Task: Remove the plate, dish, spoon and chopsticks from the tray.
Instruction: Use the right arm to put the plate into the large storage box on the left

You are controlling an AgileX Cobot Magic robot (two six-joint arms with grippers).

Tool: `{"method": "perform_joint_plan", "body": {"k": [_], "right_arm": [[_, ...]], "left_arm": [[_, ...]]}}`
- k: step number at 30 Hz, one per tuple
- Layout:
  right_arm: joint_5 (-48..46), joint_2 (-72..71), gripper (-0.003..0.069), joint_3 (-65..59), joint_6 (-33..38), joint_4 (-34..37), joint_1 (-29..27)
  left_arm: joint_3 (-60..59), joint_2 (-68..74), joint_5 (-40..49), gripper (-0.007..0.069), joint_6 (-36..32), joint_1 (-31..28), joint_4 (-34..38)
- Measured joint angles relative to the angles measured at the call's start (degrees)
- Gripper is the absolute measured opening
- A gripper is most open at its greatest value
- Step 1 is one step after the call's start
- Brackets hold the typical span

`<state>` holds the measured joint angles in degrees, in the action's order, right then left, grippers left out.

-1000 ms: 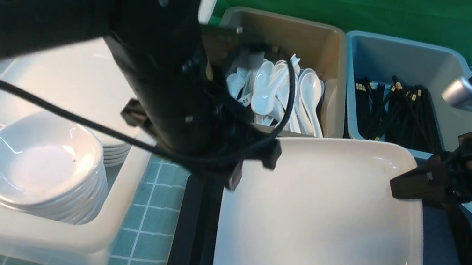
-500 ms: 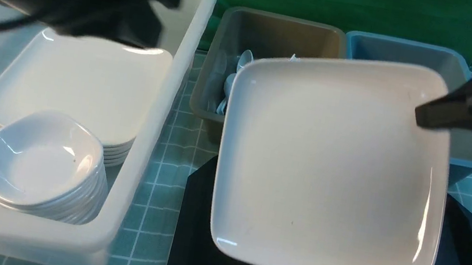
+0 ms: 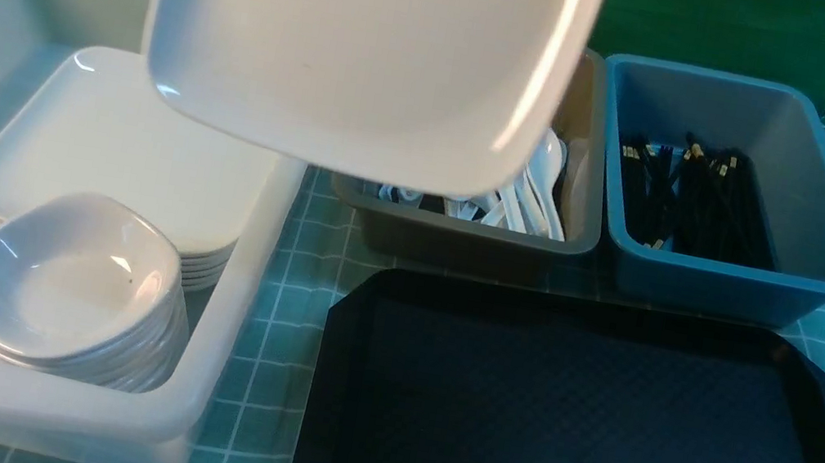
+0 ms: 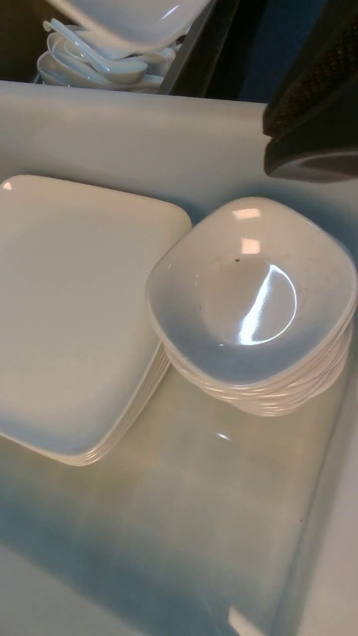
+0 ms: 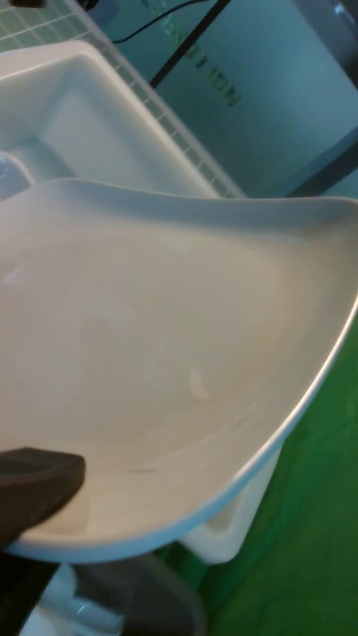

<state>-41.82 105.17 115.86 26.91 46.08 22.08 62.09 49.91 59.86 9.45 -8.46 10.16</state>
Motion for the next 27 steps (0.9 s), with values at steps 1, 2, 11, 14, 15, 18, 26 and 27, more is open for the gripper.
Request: {"method": "perform_joint_plan", "body": {"k": [1, 2, 11, 14, 15, 18, 26, 27], "right_arm": [[0.71, 2.22, 0.0052, 2.4, -0.85, 0.08, 0.85], [1.68, 5.05, 0.0052, 5.28, -1.99, 0.19, 2.19], [12.32, 26.45, 0.0052, 22.27, -9.38, 0.55, 9.58], [14.16, 30.81, 0.0052, 23.96, -9.59, 0.09, 11.08], [14.36, 31.66, 0.0052, 23.98, -9.59, -0.22, 11.38], [14.56, 33.17, 0.0052, 24.1, -9.59, -1.5, 12.07], [13.25, 35.77, 0.0054, 24.17, -8.2, -3.65, 12.54], [13.25, 35.84, 0.0057, 24.17, -8.19, -3.65, 12.54]], "left_arm": [[-0.43, -0.42, 0.0, 0.0011, -0.46, -0.34, 0.68], [-1.07, -1.04, 0.0, 0.0011, -1.12, -0.55, 1.24], [-2.37, -4.41, 2.67, 0.0011, -3.34, -0.71, 2.07], [-2.37, -5.24, 3.23, 0.0011, -3.53, -0.71, 1.6], [-2.37, -5.44, 3.3, 0.0011, -3.57, -0.76, 1.55], [-2.37, -5.63, 3.6, 0.0011, -3.78, -0.76, 1.55], [-2.42, -5.63, 4.1, 0.0011, -4.82, -0.76, 1.53], [-2.42, -5.63, 4.1, 0.0011, -4.82, -0.76, 1.53]]}}
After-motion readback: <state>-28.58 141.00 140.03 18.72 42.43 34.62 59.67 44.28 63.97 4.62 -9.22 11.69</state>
